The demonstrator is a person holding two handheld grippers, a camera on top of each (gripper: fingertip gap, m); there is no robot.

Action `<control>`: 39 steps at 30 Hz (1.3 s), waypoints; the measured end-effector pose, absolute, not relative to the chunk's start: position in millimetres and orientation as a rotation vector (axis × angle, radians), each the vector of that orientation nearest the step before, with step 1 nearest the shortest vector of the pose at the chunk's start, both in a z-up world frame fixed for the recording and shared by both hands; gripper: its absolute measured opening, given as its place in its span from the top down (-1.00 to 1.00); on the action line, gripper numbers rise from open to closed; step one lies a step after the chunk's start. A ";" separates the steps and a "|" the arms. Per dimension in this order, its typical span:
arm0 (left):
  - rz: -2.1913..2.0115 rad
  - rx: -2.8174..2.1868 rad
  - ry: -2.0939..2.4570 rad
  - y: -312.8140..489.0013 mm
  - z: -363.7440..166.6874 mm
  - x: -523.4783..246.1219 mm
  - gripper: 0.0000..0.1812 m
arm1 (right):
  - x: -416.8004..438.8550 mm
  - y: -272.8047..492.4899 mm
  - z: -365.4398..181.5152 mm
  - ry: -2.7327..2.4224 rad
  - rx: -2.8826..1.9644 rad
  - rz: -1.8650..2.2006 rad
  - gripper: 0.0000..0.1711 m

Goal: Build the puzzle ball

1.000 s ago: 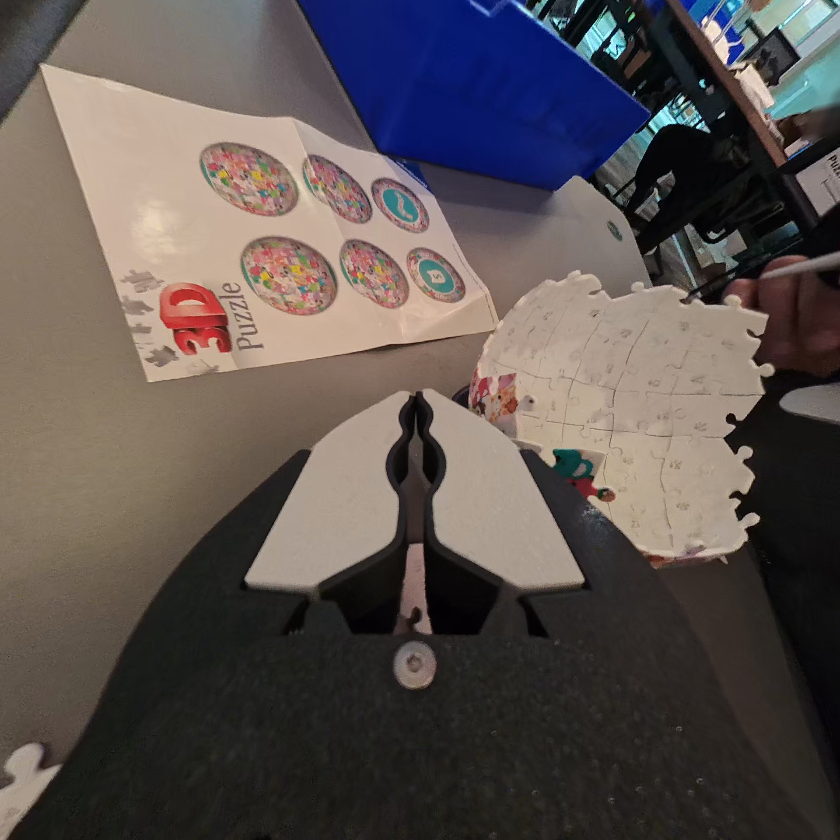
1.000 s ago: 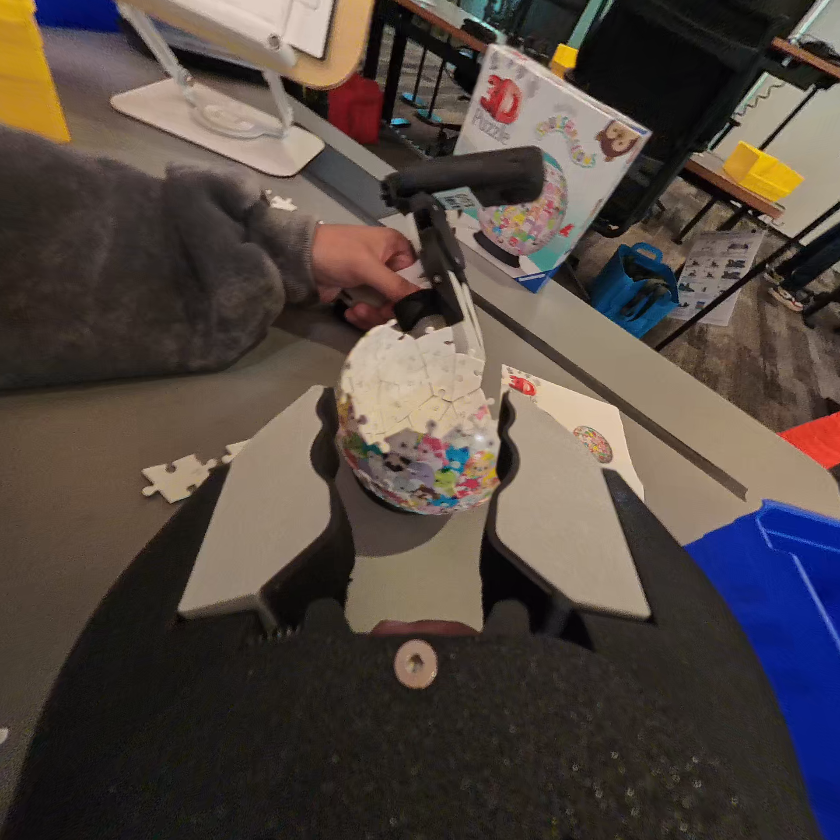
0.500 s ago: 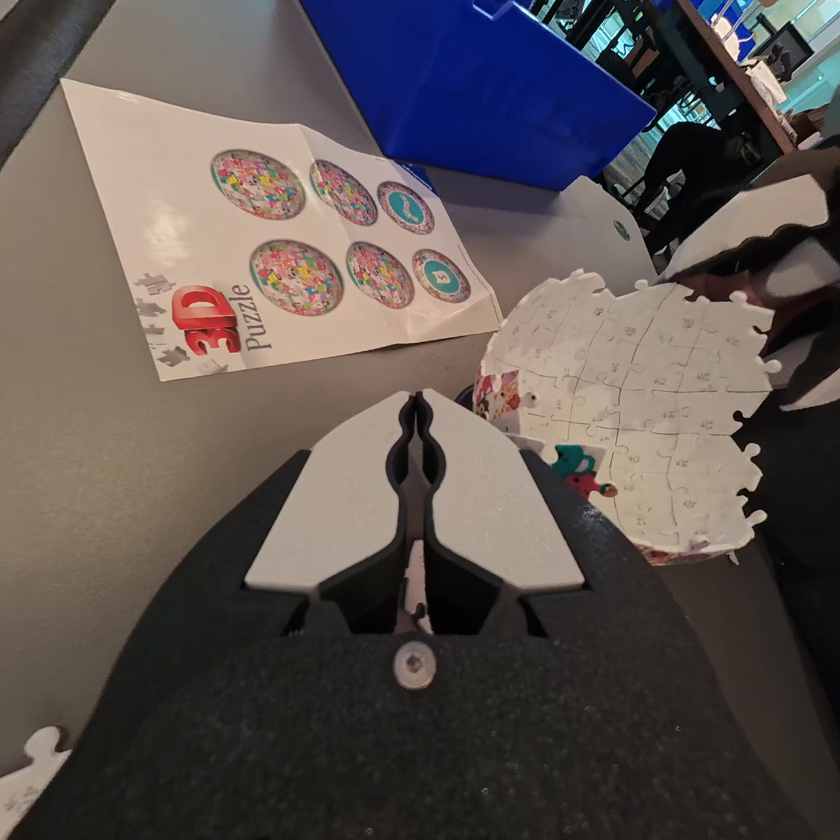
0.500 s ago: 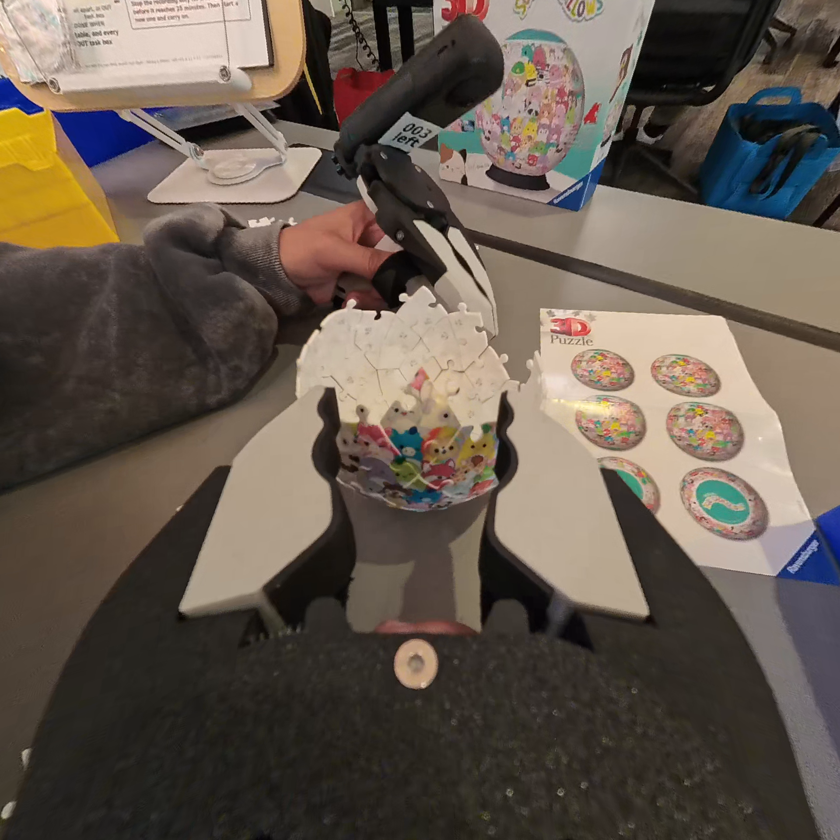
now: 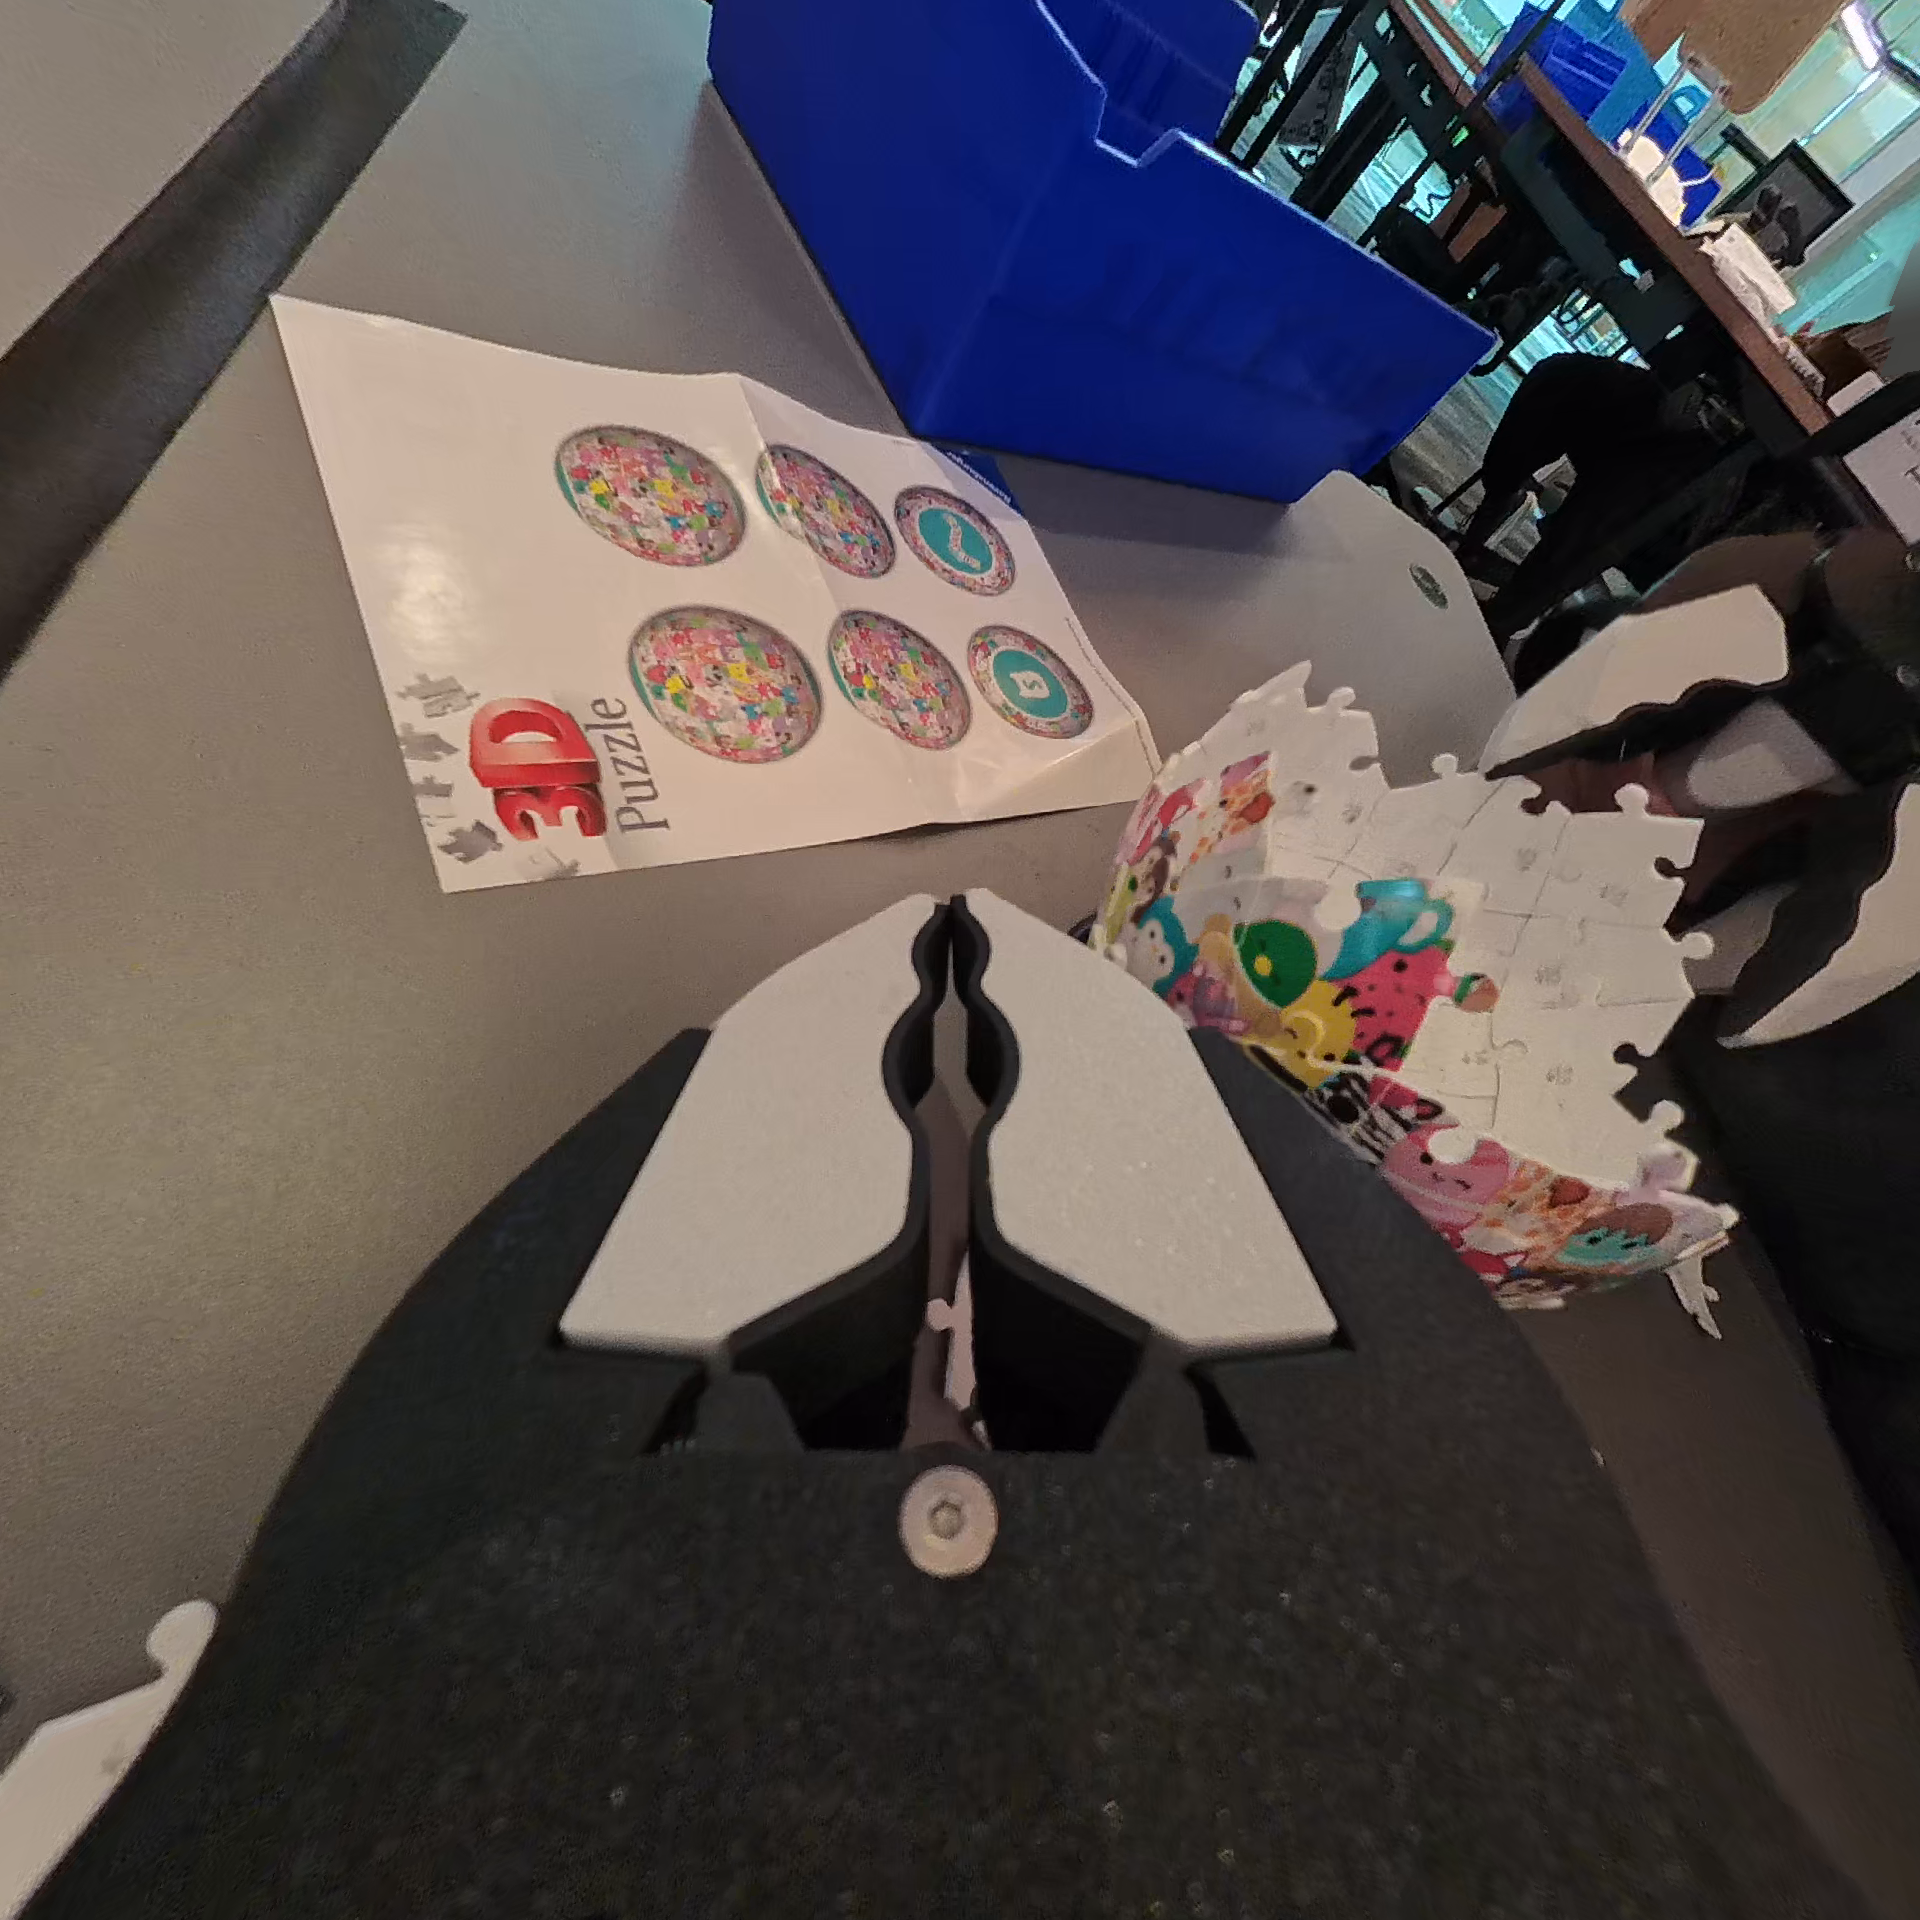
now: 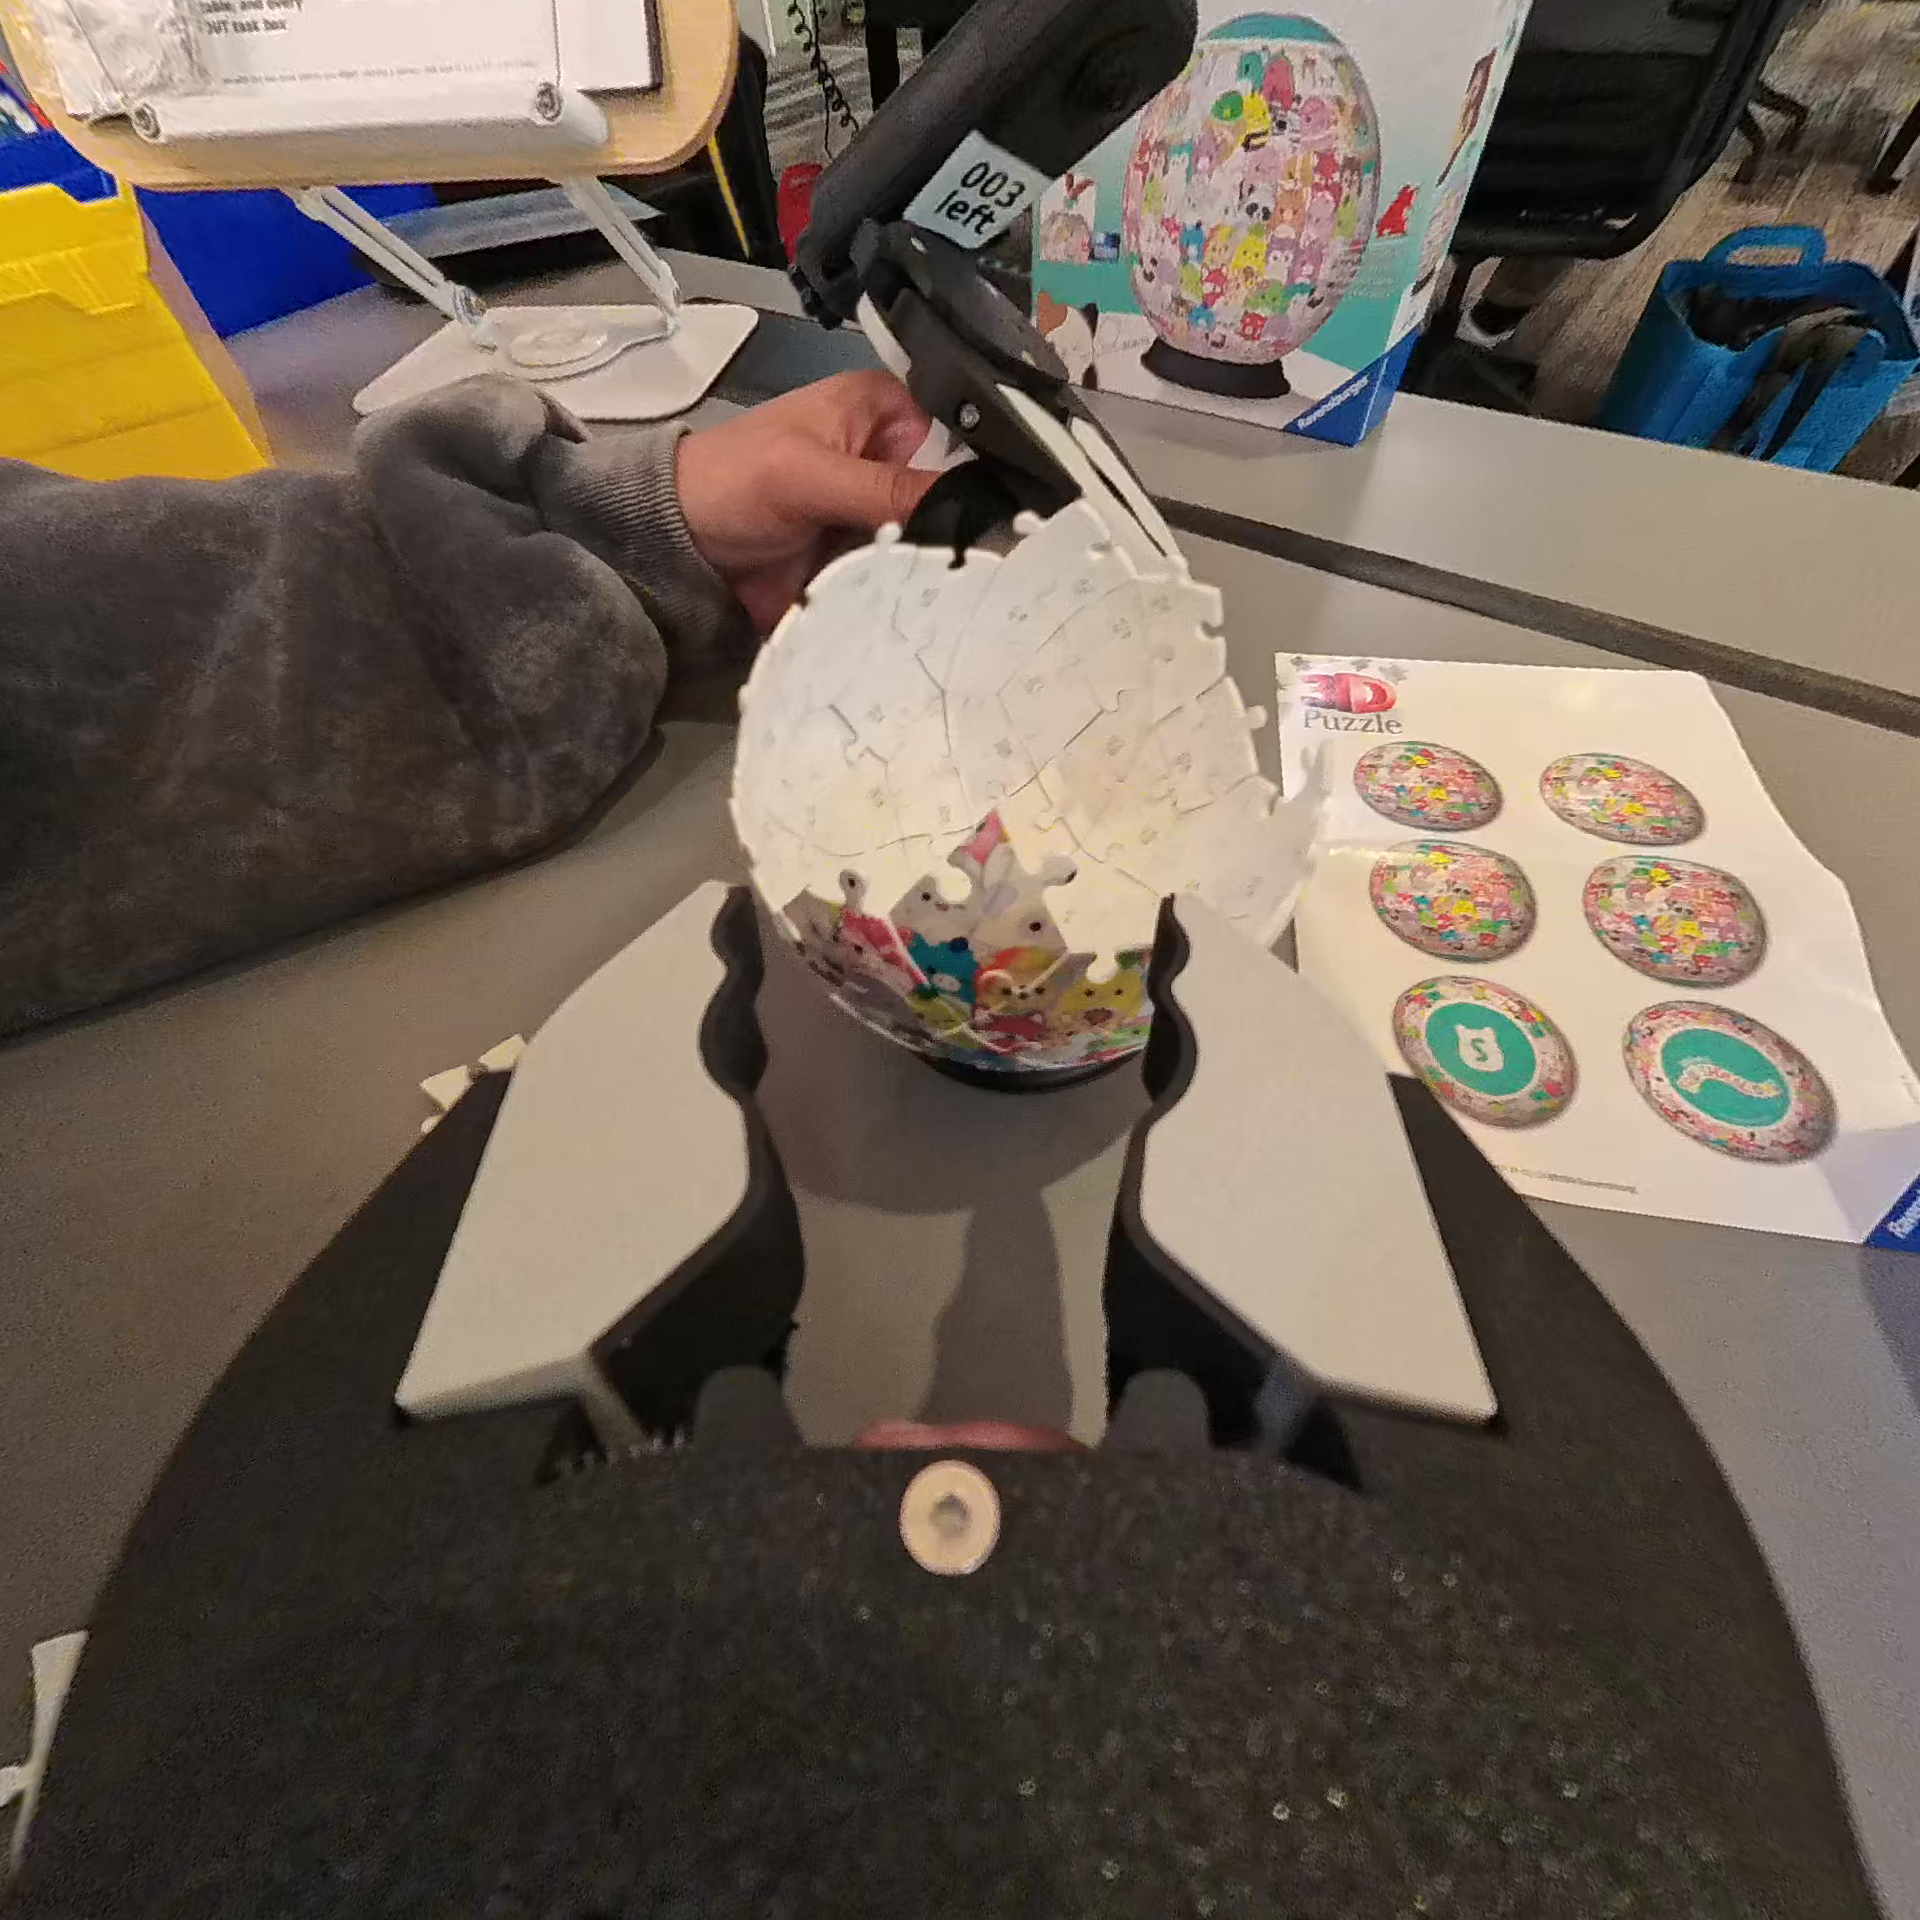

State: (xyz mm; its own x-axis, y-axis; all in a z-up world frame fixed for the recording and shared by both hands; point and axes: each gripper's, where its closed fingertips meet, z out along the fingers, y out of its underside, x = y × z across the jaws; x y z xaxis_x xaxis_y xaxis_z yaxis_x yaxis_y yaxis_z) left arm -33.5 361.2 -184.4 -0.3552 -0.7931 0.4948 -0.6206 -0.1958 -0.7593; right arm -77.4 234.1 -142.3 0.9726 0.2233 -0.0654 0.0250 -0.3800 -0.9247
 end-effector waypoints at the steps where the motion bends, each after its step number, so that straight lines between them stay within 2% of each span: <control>1: -1.592 -1.677 1.873 361.3 -183.6 -33.1 1.00 | -78.8 233.1 -143.0 -0.180 -1.948 0.207 0.17; 11: -1.655 -1.640 1.829 356.6 -175.1 -29.7 1.00 | -93.3 228.0 -146.2 -0.266 -1.936 0.143 0.14; 16: -1.658 -1.635 1.801 357.2 -173.1 -28.5 1.00 | -72.0 235.7 -105.0 -0.317 -1.877 0.139 0.20; 20: -1.695 -1.627 1.754 361.4 -168.2 -28.1 1.00 | -40.5 266.4 -87.0 -0.609 -1.979 0.023 0.29; 28: -1.733 -1.576 1.676 368.1 -157.8 -30.4 1.00 | -20.7 326.3 -154.3 -1.060 -2.254 0.039 0.47; 32: -1.729 -1.555 1.727 361.1 -159.6 -32.0 1.00 | -29.5 333.3 -156.9 -1.116 -2.248 0.046 0.63; 39: -1.740 -1.568 1.837 350.0 -167.2 -32.1 1.00 | -35.3 333.0 -152.2 -1.174 -2.241 -0.057 0.71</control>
State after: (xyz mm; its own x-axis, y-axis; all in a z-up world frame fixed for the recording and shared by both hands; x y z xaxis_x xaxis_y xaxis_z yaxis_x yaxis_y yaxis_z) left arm -32.1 350.0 -167.2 -0.4350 -0.7418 0.5103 -0.5500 -0.2298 -0.8029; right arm -35.3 333.0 -152.2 0.6075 0.7345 0.3023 0.7603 -0.4277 -0.4888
